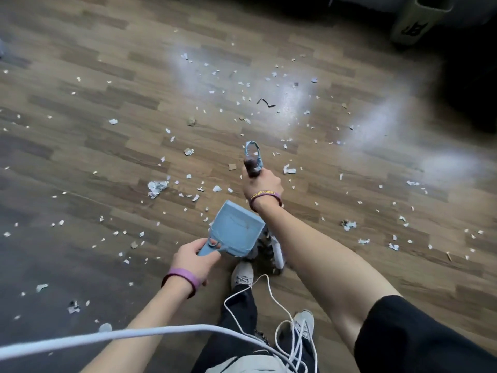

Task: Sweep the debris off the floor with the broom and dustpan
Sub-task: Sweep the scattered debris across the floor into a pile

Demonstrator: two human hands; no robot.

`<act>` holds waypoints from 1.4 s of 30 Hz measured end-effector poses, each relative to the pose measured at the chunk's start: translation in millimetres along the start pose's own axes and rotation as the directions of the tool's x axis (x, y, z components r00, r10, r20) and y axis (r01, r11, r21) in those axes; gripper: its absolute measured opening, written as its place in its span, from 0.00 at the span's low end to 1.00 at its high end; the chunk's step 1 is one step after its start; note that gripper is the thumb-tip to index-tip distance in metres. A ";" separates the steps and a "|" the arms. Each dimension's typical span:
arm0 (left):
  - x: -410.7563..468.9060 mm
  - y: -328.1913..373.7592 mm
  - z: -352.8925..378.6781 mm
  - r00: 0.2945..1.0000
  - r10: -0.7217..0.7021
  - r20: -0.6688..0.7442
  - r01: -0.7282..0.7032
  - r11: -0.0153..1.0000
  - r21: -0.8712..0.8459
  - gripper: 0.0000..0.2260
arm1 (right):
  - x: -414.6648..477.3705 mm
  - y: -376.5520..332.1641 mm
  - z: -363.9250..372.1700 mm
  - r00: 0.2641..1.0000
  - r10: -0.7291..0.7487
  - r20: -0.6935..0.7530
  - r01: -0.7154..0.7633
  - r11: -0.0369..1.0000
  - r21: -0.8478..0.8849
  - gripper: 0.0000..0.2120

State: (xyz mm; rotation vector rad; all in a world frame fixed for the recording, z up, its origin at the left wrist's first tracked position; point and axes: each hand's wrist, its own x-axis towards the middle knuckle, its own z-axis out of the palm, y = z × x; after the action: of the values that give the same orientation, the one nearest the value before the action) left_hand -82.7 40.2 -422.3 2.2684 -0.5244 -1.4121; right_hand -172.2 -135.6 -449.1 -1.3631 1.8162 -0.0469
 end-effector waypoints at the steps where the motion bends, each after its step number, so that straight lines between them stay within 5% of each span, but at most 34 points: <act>1: 0.9 -0.9 -8.3 1.000 0.000 -0.029 0.000 1.000 -0.004 0.08 | -4.2 -13.6 3.4 1.000 -0.023 0.009 0.023 1.000 0.014 0.18; 7: 1.2 3.3 -36.3 0.978 0.017 -0.210 -0.022 1.000 -0.020 0.03 | -14.1 -29.5 -14.8 0.993 -0.121 0.003 0.120 0.989 0.084 0.15; 14: -7.1 57.0 6.3 0.979 0.152 -0.133 -0.150 0.988 0.026 0.06 | -7.8 34.7 -112.1 0.991 0.010 -0.134 0.036 0.941 0.336 0.11; 24: -84.5 135.9 224.2 0.945 0.311 0.101 -0.315 0.949 0.025 0.03 | -42.5 252.4 -302.2 0.910 0.185 -0.371 -0.003 0.898 0.440 0.08; 29: -149.9 170.8 355.8 0.913 0.363 0.187 -0.375 0.926 0.035 0.07 | -34.8 401.0 -394.1 0.906 0.198 -0.375 0.024 0.860 0.510 0.20; 36: -213.3 222.0 499.4 0.840 0.392 0.376 -0.437 0.898 0.041 0.04 | -60.8 494.6 -516.1 0.853 0.302 -0.425 0.015 0.801 0.599 0.15; 42: -220.2 269.4 601.7 0.781 0.282 0.557 -0.322 0.946 -0.028 0.03 | -32.3 566.0 -595.2 0.753 0.442 -0.488 -0.060 0.784 0.618 0.10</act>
State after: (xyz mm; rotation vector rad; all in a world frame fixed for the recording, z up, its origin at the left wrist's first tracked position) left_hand -744.4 -161.5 -354.9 1.6785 -1.0809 -1.8904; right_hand -984.2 -136.2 -321.8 -0.6614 2.2532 -0.9200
